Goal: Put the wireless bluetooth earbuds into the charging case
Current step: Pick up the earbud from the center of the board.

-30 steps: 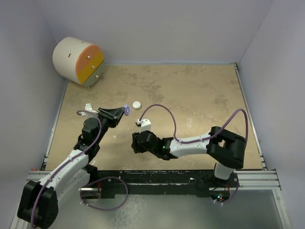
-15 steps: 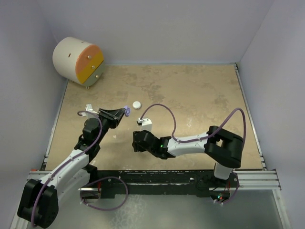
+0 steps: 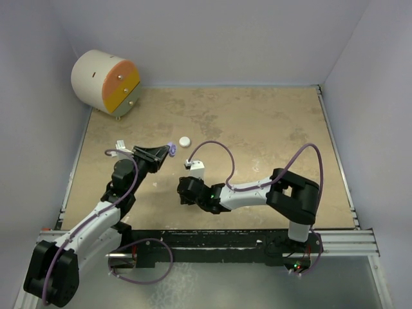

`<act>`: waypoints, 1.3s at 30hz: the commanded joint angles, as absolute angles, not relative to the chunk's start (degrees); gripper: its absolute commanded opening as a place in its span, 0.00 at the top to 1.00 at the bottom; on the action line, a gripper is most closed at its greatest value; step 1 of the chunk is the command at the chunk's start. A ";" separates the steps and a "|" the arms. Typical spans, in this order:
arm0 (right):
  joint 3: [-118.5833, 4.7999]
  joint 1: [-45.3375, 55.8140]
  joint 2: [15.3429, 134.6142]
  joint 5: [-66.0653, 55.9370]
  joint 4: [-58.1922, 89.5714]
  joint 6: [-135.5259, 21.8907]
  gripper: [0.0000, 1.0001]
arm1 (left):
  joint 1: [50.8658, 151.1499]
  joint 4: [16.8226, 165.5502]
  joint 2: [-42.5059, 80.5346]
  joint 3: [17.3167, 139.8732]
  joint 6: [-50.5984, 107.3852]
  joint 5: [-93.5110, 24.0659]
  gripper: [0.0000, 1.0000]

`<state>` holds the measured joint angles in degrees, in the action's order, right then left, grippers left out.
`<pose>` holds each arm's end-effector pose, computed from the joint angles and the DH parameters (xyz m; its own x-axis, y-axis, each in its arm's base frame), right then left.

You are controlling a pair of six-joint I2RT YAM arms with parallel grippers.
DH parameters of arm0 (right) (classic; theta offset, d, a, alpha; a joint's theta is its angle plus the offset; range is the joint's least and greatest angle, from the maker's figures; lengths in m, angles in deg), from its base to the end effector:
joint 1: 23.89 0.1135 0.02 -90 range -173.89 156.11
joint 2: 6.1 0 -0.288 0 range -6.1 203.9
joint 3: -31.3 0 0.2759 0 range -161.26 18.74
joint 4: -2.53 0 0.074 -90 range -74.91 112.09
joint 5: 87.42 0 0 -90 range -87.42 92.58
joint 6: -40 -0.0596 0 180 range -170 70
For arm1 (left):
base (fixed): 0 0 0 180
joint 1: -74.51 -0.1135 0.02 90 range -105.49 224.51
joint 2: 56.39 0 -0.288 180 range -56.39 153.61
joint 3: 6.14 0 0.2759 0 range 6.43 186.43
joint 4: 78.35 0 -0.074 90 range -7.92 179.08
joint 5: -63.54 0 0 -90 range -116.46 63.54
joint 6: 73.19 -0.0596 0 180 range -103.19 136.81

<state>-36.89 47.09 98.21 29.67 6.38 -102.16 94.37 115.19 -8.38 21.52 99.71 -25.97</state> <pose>0.1597 0.3801 0.1483 -0.7033 0.1171 -0.7012 -0.2812 0.8600 0.4258 0.2058 -0.0738 0.2158 -0.3430 -0.9312 -0.1237 -0.0697 0.1566 -0.9852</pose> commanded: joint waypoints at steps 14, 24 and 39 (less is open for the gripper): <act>-41.97 47.21 103.13 35.42 14.40 -103.82 0.58 | 93.35 120.03 -9.07 19.96 100.87 -27.25 1.00; -41.91 48.04 103.96 35.54 17.12 -104.13 0.61 | 92.13 115.56 -12.00 21.83 99.95 -27.64 1.00; -44.37 50.29 107.99 37.43 23.12 -105.76 0.63 | 91.68 116.28 -11.83 21.19 100.28 -28.38 1.00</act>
